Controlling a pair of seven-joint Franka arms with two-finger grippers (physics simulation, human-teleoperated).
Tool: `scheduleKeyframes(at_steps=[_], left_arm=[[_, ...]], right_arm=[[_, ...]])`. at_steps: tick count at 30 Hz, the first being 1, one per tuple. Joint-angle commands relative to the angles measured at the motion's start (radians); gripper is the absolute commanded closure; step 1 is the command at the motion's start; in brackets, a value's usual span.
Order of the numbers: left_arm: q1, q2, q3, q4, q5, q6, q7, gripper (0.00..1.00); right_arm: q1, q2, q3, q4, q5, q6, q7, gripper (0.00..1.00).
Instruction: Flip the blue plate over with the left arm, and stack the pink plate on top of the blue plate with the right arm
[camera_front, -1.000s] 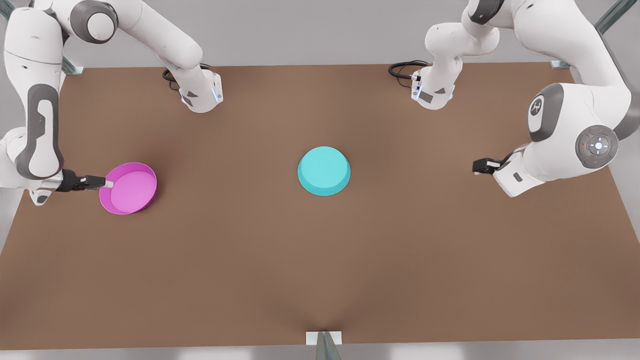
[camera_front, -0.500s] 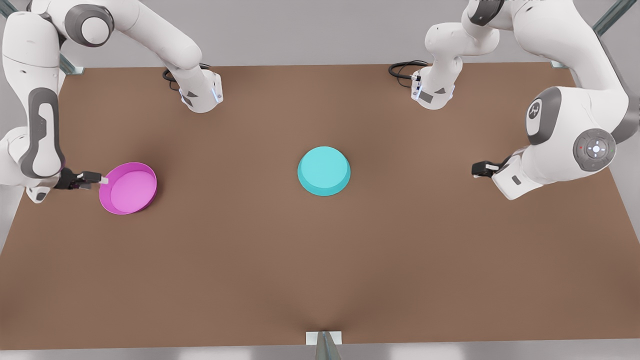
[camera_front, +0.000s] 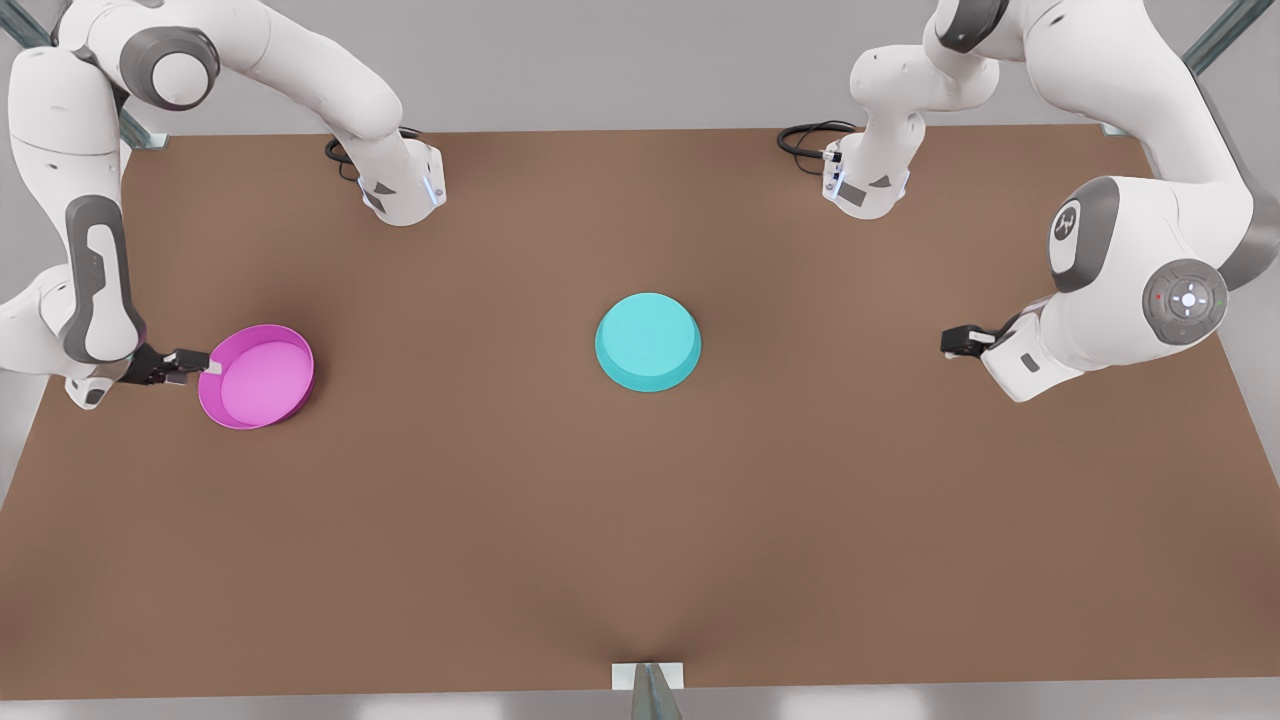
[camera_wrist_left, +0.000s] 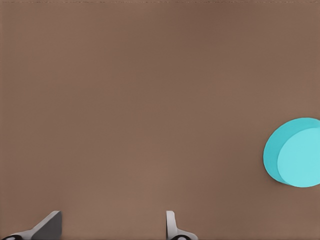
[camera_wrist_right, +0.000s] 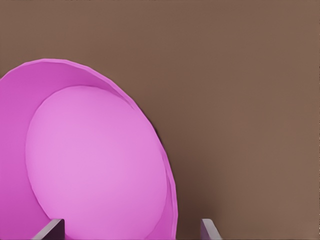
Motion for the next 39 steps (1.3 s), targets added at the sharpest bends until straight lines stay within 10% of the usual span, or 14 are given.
scheduleKeyframes(at_steps=[1,11,16,30,39], left_arm=[[0.0,0.0,0.0,0.0,0.0,0.0,0.0,0.0],[0.0,0.001,0.0,0.0,0.0,0.006,0.0,0.0],[0.0,0.007,0.0,0.0,0.0,0.006,0.0,0.0],[0.002,0.013,0.0,0.0,0.0,0.011,0.0,0.0],[0.002,0.017,0.0,0.0,0.0,0.011,-0.002,0.0]], right_arm=[[0.0,0.0,0.0,0.0,0.0,-0.001,0.0,0.0],[-0.003,0.058,0.0,0.001,0.002,0.043,-0.013,0.0],[-0.003,0.066,0.0,0.001,0.002,0.043,-0.032,0.32],[-0.003,0.078,0.0,0.0,0.002,0.056,-0.032,0.79],[-0.002,0.081,0.0,-0.002,0.003,0.056,-0.02,0.79]])
